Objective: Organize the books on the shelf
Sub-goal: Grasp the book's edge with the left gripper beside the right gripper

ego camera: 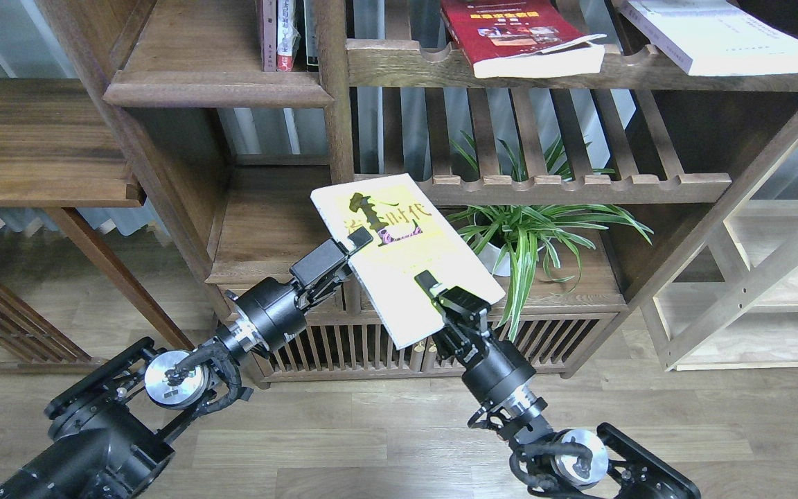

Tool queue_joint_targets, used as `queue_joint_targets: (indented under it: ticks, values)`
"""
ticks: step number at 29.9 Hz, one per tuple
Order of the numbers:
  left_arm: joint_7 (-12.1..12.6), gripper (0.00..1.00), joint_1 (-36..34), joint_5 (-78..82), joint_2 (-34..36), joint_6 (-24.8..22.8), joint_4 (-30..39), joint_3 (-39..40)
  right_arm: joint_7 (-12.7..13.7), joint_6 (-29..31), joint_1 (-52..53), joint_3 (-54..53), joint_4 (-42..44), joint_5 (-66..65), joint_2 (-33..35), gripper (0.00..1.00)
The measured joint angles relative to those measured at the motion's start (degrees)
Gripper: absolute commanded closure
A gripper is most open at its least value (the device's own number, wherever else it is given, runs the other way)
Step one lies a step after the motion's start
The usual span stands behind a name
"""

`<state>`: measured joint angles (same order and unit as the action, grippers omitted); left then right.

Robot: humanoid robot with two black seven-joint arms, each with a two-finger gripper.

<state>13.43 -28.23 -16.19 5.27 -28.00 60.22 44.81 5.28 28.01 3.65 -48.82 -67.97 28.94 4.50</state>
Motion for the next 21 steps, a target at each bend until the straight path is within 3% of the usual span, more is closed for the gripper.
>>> queue_joint_targets:
  ticks: [3, 8, 11, 21]
  values:
    - [0.06, 0.13, -0.04, -0.35, 0.0, 0.0, -0.34, 0.03, -0.02, 0.0, -0.14, 0.81, 0.0, -0.59, -0.03, 0.81]
    - [-0.48, 0.18, 0.71, -0.49, 0.31, 0.0, -0.49, 0.03, -0.06, 0.0, -0.3, 0.99, -0.04, -0.88, -0.18, 0.81]
    - [-0.52, 0.27, 0.8, -0.51, 0.81, 0.0, -0.49, 0.15, -0.06, 0.0, -0.31, 1.01, -0.05, -0.91, -0.21, 0.81]
    - [0.12, 0.27, 0.37, -0.43, 0.93, 0.0, -0.49, -0.75, -0.01, -0.01, -0.31, 1.07, -0.06, -0.97, -0.77, 0.81]
